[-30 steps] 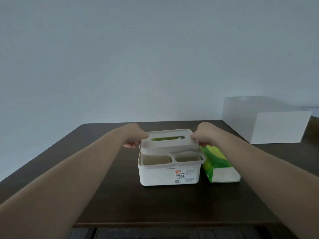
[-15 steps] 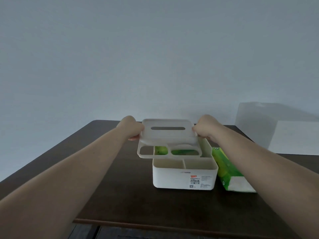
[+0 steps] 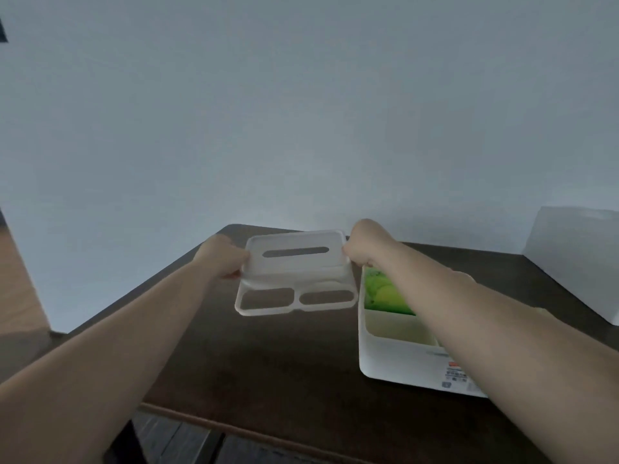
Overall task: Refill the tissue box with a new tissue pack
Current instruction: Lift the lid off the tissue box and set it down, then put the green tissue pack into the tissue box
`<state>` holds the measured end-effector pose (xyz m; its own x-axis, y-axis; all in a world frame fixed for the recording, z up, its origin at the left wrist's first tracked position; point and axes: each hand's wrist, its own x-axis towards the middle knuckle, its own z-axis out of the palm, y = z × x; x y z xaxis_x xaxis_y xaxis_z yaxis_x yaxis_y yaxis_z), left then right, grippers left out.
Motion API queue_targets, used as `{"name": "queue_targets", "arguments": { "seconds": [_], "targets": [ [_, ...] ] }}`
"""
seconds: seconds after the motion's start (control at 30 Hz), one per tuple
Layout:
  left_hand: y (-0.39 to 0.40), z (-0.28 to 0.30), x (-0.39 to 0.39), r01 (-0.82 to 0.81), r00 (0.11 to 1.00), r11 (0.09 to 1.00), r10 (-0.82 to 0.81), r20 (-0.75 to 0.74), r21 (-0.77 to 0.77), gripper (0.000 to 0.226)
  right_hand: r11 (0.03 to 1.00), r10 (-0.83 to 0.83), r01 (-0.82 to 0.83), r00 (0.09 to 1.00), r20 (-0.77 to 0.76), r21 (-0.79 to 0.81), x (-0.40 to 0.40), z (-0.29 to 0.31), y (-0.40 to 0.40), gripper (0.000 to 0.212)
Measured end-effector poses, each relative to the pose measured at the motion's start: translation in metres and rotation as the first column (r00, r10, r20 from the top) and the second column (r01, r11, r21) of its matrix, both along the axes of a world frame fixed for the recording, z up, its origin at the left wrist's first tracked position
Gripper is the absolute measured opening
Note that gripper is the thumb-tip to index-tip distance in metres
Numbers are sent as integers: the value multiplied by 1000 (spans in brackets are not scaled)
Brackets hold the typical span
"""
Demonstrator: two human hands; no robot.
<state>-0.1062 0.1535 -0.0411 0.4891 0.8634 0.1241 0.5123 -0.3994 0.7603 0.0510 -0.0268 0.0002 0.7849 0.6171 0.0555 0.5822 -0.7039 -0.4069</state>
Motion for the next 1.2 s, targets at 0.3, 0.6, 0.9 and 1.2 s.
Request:
{"name": "queue_targets", "arguments": {
  "seconds": [0.3,0.6,0.9,1.2],
  "targets": [
    [39,-40,-23,-52,987,993,34,-154,-110,24,943,109,-107,994,-10,-315,-28,-27,52,22],
    [47,-61,-9,-13,960,992,-23,-280,-126,16,868,125,-151,988,-86,-473,-20,-45,61,16],
    [33,-51,-11,5,920,995,33,-390,95,8,903,124,-133,991,-49,-409,-27,-39,52,32],
    [-14,-14,12,137,934,969,-57,-353,205,5,970,82,-88,996,-38,-227,-23,0,3,30]
  ]
}}
